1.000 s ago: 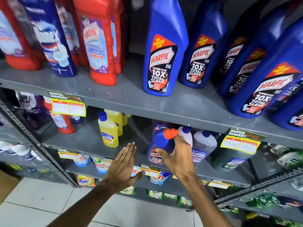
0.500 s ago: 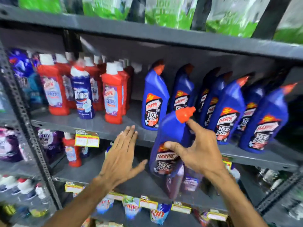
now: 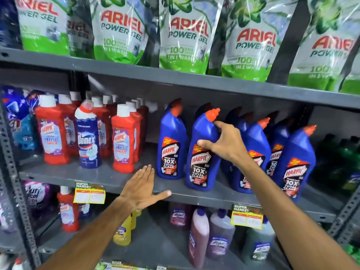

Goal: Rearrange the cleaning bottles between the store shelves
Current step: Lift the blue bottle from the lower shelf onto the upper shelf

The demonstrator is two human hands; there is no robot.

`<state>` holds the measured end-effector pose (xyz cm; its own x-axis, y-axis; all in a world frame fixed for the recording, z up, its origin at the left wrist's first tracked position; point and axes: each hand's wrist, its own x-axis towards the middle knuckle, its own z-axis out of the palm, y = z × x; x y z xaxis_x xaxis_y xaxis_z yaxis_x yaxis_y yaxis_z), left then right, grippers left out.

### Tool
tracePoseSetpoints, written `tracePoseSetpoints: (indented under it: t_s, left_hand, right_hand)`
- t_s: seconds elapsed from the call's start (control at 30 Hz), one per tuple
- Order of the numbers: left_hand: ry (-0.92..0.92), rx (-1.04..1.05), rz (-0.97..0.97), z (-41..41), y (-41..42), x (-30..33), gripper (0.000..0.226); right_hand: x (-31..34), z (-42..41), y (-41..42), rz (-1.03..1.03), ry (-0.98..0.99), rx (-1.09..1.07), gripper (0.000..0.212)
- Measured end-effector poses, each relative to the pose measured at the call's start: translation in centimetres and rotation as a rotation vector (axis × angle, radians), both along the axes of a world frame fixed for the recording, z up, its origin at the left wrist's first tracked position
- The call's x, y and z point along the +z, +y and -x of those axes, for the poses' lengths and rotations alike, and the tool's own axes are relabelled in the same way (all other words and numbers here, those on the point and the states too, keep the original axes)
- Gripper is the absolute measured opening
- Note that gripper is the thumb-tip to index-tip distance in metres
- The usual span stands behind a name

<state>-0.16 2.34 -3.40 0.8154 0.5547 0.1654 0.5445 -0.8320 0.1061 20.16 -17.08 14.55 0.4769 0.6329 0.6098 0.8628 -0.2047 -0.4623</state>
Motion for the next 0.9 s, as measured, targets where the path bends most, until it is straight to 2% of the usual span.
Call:
tracePoseSetpoints:
  t_s: [0.33, 0.53, 0.67, 0.8, 0.9]
  left_hand:
    - [-0.021, 0.016, -0.064, -0.3, 0.8, -1.1, 0.137]
    - [-0.027, 0.027, -0.073, -0.5, 1.1, -1.7, 0.139]
    - [-0.023, 0.03, -0.08, -0.5, 1.2, -1.8, 0.14]
    - [-0.015, 0.029, -0.085, -0.5, 1.3, -1.9, 0.141]
    - [-0.02, 0.031, -0.087, -0.5, 1.3, -1.9, 0.142]
  right_hand:
    - [-1.3, -4.1, 3.0, 0.032, 0.101, -0.019, 0.074]
    - [-2.1, -5.4, 3.7, -0.019, 0.169, 0.058, 0.07]
    - [-5.1, -5.8, 2.8, -0.108, 0.3, 0.108, 0.1]
    - [-12.1, -6.5, 1.1, -0.107, 0.596, 0.185, 0.102]
    - [-15.7, -7.0, 0.5, -0.036, 0.7, 0.198, 0.103]
